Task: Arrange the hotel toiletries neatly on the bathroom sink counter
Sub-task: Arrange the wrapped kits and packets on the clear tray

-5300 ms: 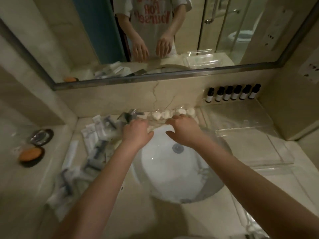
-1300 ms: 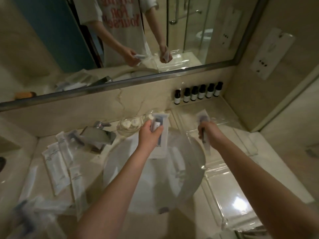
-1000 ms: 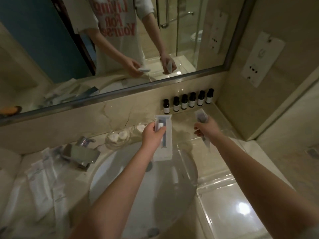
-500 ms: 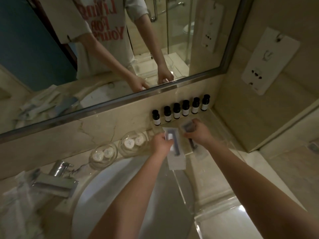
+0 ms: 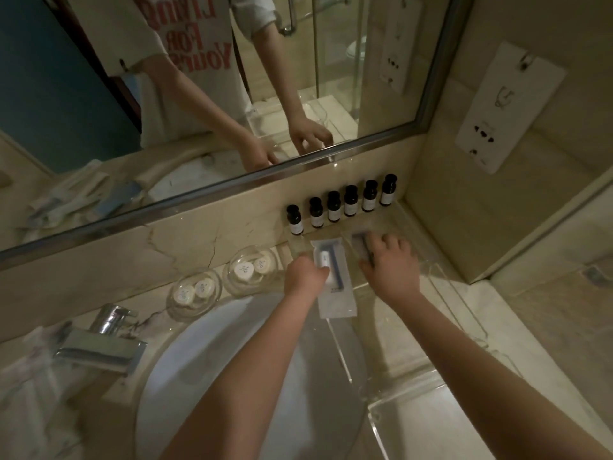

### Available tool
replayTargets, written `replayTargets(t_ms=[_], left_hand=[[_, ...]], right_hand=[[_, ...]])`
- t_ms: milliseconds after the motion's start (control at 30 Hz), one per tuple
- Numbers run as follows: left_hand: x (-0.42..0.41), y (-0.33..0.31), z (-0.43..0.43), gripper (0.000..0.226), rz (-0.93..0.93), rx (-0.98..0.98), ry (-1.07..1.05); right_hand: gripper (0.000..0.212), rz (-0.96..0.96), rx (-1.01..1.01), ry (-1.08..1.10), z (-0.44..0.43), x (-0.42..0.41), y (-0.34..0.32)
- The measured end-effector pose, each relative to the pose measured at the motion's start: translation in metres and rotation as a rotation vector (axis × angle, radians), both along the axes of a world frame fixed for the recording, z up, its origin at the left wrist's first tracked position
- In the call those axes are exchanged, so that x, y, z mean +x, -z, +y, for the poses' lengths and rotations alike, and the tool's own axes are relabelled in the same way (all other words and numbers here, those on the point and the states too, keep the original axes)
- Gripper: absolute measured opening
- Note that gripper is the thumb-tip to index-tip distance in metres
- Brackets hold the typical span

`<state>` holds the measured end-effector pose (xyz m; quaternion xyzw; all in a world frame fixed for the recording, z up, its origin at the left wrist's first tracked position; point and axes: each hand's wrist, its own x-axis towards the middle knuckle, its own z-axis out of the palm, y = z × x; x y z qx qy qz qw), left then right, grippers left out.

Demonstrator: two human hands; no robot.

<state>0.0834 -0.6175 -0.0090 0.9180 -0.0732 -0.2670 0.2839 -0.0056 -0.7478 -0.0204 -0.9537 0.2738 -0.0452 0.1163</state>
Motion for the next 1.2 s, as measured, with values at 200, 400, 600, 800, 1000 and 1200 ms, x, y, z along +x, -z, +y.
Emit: replayTargets(t_ms=[200,400,600,800,1000,1200], left_hand=[[-0.008,0.001,-0.013,0.011,0.142,-0.108,-0.113],[-0.013,0.003,-0.041,0.025,0.162,-0.197,-0.122],[-0.019,-0.006,-0.057,0.03,0.083,-0.199,-0.092],[-0.033,0.006,-0.045,0.068,-0.128,-0.051,0.253],[-0.029,0.006,-0.064,0.068,-0.156,0.053,0.394],[-0.034,0.003,-0.088,0.055,-0.131,0.025,0.308]], right_hand=[[0.044,0.036,0.003,0.045,-0.016,-0.011,0.01],[0.043,0.075,-0.07,0.16,-0.052,-0.013,0.012],[0.051,0.02,0.01,-0.002,-0.052,-0.022,0.016],[0.043,0.068,-0.007,-0.031,-0.054,-0.028,0.021],[0.042,0.082,0.01,-0.02,-0.066,-0.027,0.019],[0.047,0.091,0.102,-0.045,-0.075,-0.024,0.019]])
